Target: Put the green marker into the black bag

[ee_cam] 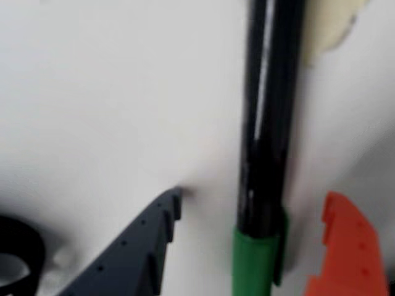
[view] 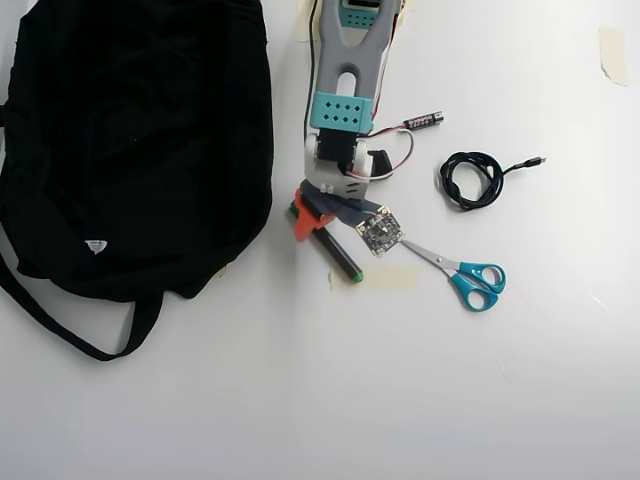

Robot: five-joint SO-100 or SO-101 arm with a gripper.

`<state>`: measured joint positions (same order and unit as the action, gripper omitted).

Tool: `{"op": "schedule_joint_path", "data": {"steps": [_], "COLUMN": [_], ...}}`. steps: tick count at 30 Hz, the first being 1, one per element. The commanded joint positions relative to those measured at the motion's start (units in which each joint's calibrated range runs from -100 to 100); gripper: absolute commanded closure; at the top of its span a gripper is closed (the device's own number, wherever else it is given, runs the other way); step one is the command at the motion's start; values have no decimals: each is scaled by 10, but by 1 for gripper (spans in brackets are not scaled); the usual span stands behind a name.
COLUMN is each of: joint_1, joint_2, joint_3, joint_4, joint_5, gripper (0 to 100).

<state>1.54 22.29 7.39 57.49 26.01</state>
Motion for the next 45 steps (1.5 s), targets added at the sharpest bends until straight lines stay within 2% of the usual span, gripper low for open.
{"op": "schedule_joint_path", "data": {"steps": [1, 41, 45], "joint_1": [6, 0, 0], "joint_2": [-1, 17, 18], "joint_3": [-18, -9, -8], "joint_4": [-6, 2, 2], "joint_5": [3, 1, 0], "gripper": [70, 71, 75]}}
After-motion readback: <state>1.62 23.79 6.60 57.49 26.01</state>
